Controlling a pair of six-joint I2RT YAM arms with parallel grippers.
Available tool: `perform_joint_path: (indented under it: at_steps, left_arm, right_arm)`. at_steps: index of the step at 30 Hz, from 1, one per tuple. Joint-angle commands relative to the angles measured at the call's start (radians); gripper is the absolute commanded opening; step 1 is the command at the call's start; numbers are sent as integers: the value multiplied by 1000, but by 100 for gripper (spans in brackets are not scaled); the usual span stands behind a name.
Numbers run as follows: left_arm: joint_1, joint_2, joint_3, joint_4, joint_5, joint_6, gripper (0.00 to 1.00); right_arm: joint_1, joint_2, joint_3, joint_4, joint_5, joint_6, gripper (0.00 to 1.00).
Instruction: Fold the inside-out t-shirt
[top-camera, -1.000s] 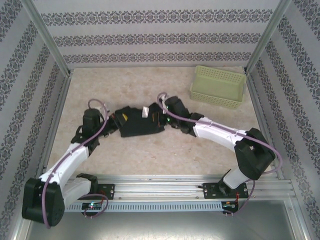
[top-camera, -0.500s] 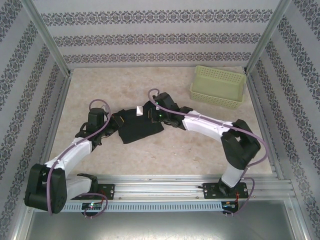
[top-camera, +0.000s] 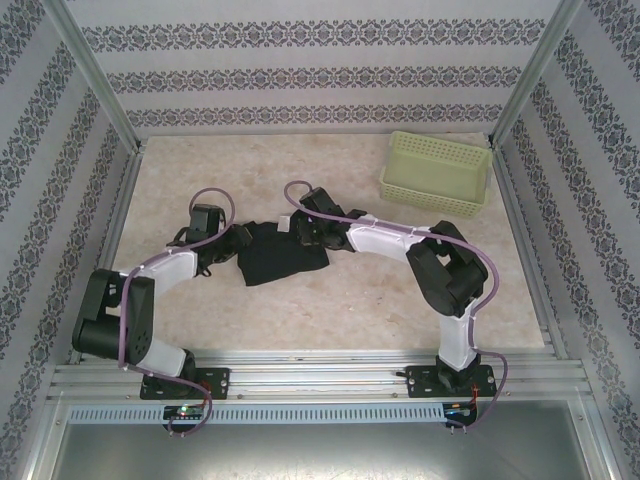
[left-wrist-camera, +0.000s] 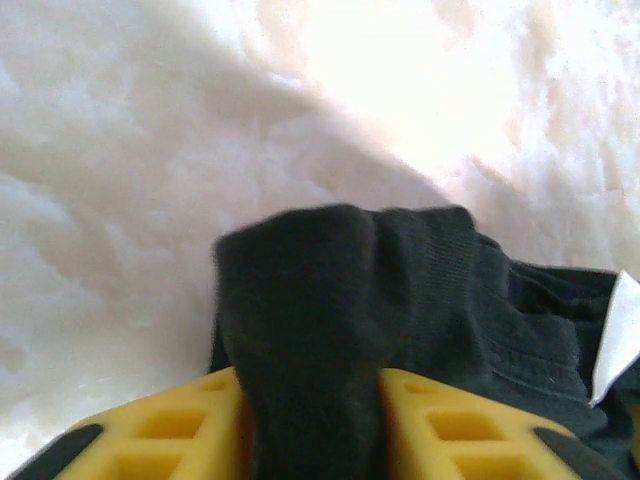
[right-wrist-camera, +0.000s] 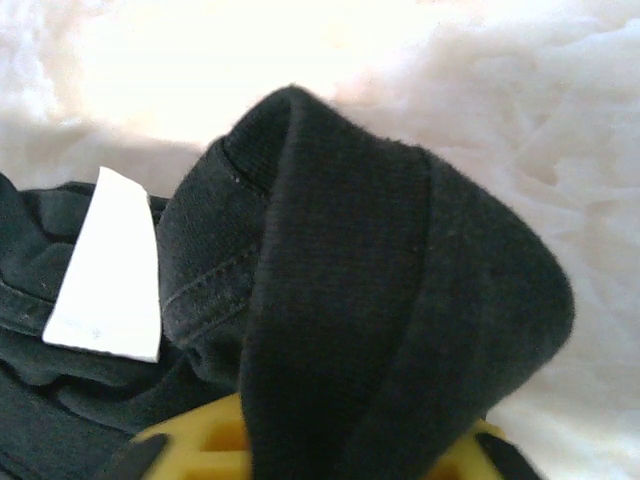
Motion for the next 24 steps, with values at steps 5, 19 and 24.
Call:
perform_joint_path:
  at_steps: [5, 19, 24]
  left_arm:
    - [49, -40, 83, -200, -53, 36, 56]
    - [-36, -396, 121, -479, -284, 94, 77]
    - [-275, -406, 129, -499, -399, 53, 77]
  right_arm:
    - [-51, -50, 69, -120, 89, -37, 57]
    - [-46, -372, -97, -197, 154, -110, 83]
    - [12, -415, -169, -148, 133, -66, 81]
